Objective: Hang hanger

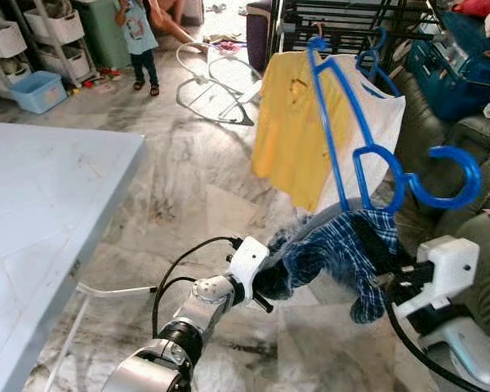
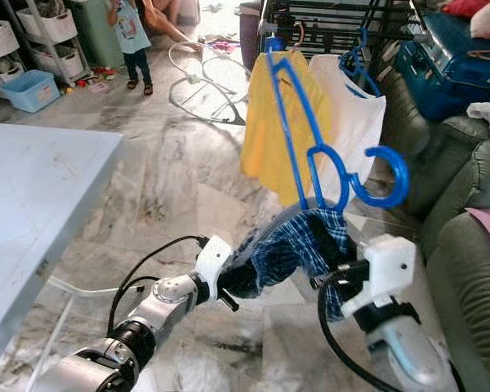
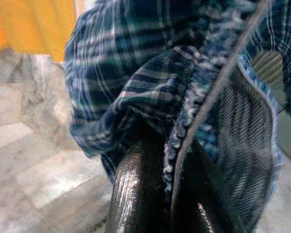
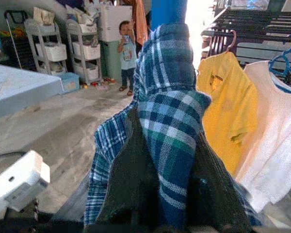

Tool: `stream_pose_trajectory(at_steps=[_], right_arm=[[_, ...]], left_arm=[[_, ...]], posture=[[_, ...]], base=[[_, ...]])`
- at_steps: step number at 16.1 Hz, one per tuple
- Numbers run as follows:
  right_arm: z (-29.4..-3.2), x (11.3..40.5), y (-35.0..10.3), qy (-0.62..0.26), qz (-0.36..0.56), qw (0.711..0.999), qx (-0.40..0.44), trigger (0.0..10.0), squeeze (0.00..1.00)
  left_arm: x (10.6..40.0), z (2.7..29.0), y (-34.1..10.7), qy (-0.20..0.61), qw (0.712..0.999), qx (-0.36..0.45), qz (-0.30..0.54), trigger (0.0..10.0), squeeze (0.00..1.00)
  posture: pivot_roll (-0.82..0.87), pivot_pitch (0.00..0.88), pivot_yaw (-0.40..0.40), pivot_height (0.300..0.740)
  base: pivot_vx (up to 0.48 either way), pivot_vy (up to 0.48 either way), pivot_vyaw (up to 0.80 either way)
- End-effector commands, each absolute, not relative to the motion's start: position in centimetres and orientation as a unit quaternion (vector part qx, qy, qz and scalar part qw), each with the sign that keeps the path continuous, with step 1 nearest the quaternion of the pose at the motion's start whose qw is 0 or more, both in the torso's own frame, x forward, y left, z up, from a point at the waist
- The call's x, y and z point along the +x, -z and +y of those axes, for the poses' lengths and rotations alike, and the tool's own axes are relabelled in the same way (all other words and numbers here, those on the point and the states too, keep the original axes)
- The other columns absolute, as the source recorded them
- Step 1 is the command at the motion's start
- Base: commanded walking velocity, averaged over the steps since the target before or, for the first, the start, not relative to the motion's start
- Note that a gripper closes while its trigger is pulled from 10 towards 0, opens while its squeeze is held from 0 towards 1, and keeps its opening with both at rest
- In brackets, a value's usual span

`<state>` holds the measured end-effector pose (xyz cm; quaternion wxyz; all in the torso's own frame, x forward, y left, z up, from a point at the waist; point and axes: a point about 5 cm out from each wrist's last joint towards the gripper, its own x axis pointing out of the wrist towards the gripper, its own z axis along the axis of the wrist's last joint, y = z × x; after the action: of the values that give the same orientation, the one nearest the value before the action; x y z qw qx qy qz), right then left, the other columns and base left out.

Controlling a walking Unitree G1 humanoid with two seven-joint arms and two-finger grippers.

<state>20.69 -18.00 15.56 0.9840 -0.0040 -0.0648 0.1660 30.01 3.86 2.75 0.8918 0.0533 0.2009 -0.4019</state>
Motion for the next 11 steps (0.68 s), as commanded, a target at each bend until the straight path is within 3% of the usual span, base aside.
stream_pose_trajectory(at_steps=[1, 2, 3, 7, 8, 11], right_arm=[[-17.8, 20.9, -15.5, -0.174, -0.063, 0.982, -0.023, 10.0, 0.0], [-18.3, 20.4, -14.2, -0.179, -0.032, 0.983, -0.036, 10.0, 0.0], [-19.1, 19.7, -13.0, -0.173, -0.001, 0.984, -0.046, 10.0, 0.0], [-22.2, 18.5, -10.6, -0.143, 0.082, 0.977, -0.134, 10.0, 0.0], [-24.1, 17.9, -10.4, -0.122, 0.103, 0.973, -0.164, 10.0, 0.0], [-26.6, 17.1, -10.6, -0.104, 0.127, 0.964, -0.207, 10.0, 0.0]], left_arm=[[30.2, 4.0, -3.0, 0.404, 0.893, 0.073, 0.186, 2.6, 0.0], [30.6, 4.3, -3.5, 0.401, 0.896, 0.089, 0.166, 10.0, 0.0], [30.9, 4.5, -4.3, 0.411, 0.896, 0.099, 0.133, 10.0, 1.0], [31.1, 5.1, -4.6, 0.411, 0.889, 0.181, 0.092, 10.0, 1.0], [30.7, 5.2, -4.4, 0.433, 0.875, 0.198, 0.088, 10.0, 1.0], [29.2, 4.8, -3.8, 0.509, 0.835, 0.192, 0.078, 10.0, 1.0]], posture=[[0.0, 0.041, -0.004, 0.74], [0.01, 0.045, -0.012, 0.74], [0.01, 0.047, -0.013, 0.74], [-0.01, 0.056, -0.005, 0.74], [-0.02, 0.059, -0.002, 0.74], [-0.03, 0.064, 0.007, 0.74]], base=[[0.0, 0.0, 0.0], [0.0, 0.0, 0.0], [0.0, 0.0, 0.0], [0.0, 0.0, 0.0], [0.0, 0.0, 0.0], [0.0, 0.0, 0.0]])
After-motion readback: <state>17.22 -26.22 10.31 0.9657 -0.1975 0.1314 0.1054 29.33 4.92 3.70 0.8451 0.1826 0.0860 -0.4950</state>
